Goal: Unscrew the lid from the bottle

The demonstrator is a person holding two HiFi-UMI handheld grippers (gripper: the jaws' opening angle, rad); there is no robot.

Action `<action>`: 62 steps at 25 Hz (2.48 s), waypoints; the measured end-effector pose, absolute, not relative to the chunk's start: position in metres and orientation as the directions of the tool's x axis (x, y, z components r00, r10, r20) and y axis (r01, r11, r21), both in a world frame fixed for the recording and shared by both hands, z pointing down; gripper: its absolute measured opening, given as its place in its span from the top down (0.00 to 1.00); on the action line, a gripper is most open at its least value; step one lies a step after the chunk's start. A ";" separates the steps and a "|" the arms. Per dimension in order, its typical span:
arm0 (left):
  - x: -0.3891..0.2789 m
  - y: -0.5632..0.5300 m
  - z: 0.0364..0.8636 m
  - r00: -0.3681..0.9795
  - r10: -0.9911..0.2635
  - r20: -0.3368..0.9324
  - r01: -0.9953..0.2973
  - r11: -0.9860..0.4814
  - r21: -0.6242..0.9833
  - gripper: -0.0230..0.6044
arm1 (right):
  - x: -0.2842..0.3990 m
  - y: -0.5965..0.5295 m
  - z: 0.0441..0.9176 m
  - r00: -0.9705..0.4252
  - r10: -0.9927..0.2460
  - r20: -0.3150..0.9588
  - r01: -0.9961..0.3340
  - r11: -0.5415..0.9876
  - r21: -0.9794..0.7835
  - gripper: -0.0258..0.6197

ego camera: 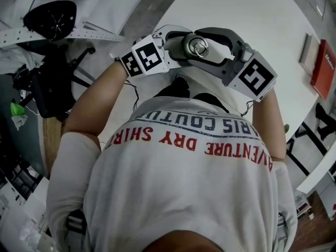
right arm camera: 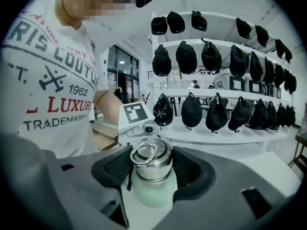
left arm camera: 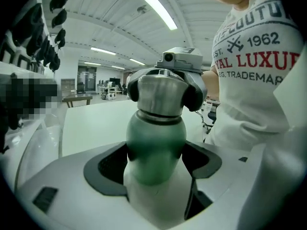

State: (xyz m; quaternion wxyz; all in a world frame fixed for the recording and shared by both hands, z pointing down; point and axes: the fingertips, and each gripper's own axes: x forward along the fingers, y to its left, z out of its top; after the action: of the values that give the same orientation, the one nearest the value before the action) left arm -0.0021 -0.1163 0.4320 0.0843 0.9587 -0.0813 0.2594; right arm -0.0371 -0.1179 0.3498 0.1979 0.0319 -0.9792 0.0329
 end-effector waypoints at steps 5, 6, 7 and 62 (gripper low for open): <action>-0.003 -0.116 0.431 0.853 0.006 0.522 -0.065 -0.991 0.119 0.38 | -0.038 -0.119 0.349 -0.917 -0.052 0.396 -0.075 0.996 -0.042 0.55; -0.003 -0.116 0.431 0.851 0.027 0.525 -0.043 -0.992 0.119 0.38 | -0.038 -0.120 0.349 -0.917 -0.055 0.396 -0.077 0.996 -0.041 0.55; -0.003 -0.116 0.431 0.848 0.043 0.529 -0.024 -0.992 0.121 0.38 | -0.038 -0.120 0.349 -0.917 -0.054 0.395 -0.077 0.996 -0.041 0.55; 0.003 -0.123 0.431 0.751 -0.459 0.474 -0.574 -0.810 0.125 0.38 | -0.014 -0.125 0.357 -0.667 -0.698 0.260 -0.735 0.673 -0.078 0.58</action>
State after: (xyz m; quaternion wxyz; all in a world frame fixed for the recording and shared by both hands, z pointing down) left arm 0.0030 -0.1232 0.4314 0.1322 0.9264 -0.2788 0.2159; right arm -0.0137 -0.1254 0.3568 0.1046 0.3945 -0.9086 0.0884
